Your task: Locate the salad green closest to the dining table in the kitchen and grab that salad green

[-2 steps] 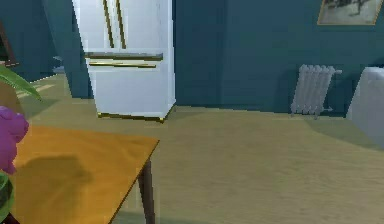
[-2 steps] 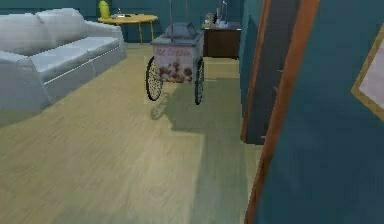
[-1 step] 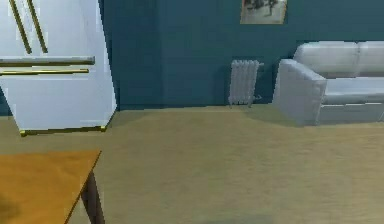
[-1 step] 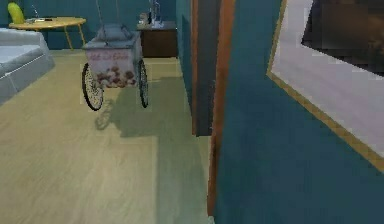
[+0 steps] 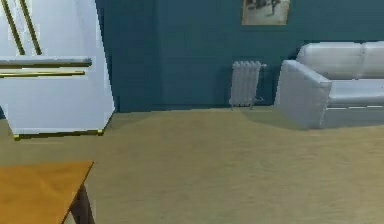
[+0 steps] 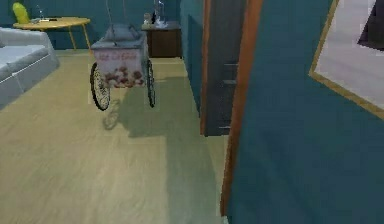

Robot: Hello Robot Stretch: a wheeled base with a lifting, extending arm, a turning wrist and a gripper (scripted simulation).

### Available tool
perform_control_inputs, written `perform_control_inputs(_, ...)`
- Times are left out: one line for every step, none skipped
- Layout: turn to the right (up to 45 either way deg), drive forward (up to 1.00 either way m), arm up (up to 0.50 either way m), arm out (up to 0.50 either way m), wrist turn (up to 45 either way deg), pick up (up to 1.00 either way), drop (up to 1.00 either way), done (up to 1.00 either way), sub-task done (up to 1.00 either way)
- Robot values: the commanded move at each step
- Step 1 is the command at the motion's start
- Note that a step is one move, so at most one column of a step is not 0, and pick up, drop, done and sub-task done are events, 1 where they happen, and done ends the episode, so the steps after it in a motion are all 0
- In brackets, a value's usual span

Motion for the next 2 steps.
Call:
perform_control_inputs(-6.0,0.00,0.00,0.00,0.0,0.00,0.00,0.00,0.00)
perform_control_inputs(0.0,1.00,0.00,0.00,0.0,0.00,0.00,0.00,0.00)
